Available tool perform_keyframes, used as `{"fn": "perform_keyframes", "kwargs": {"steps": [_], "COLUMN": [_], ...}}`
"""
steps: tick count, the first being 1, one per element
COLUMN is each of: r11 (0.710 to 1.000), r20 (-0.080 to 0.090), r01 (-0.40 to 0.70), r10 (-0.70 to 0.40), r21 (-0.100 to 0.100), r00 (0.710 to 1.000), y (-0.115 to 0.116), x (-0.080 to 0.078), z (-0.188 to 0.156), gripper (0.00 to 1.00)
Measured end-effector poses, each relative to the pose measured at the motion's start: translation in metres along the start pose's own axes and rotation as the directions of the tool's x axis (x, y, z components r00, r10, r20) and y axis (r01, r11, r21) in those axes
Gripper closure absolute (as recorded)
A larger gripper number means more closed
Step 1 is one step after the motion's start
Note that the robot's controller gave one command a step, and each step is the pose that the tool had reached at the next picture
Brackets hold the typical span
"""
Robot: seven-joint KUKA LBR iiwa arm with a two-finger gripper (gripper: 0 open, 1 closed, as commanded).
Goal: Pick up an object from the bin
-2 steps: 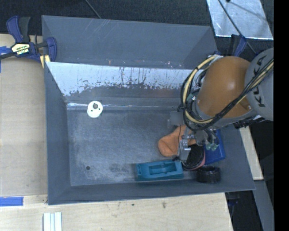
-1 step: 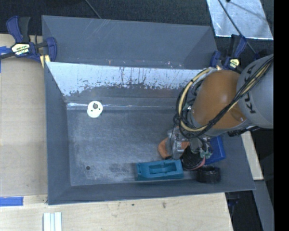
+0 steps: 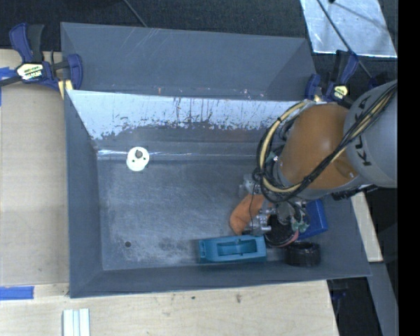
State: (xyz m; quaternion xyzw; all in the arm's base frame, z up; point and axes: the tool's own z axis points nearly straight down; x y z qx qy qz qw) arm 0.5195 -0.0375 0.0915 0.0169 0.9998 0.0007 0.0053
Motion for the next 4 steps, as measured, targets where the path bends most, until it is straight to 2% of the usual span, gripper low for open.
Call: {"fn": "perform_keyframes", "kwargs": {"steps": [1, 2, 3, 4], "r11": [1.000, 0.989, 0.989, 0.969], "r20": [0.000, -0.005, -0.005, -0.003], "r01": [0.000, -0.147, -0.147, -0.245], "r10": [0.000, 0.147, 0.147, 0.245], "r21": [0.000, 0.003, 0.003, 0.003], "r00": [1.000, 0.989, 0.989, 0.969], "y": [0.000, -0.037, -0.037, -0.037], "x": [0.000, -0.022, -0.022, -0.042], "z": [0.000, 0.000, 0.000, -0.157], "gripper": [0.00, 1.00, 1.00, 1.00]}}
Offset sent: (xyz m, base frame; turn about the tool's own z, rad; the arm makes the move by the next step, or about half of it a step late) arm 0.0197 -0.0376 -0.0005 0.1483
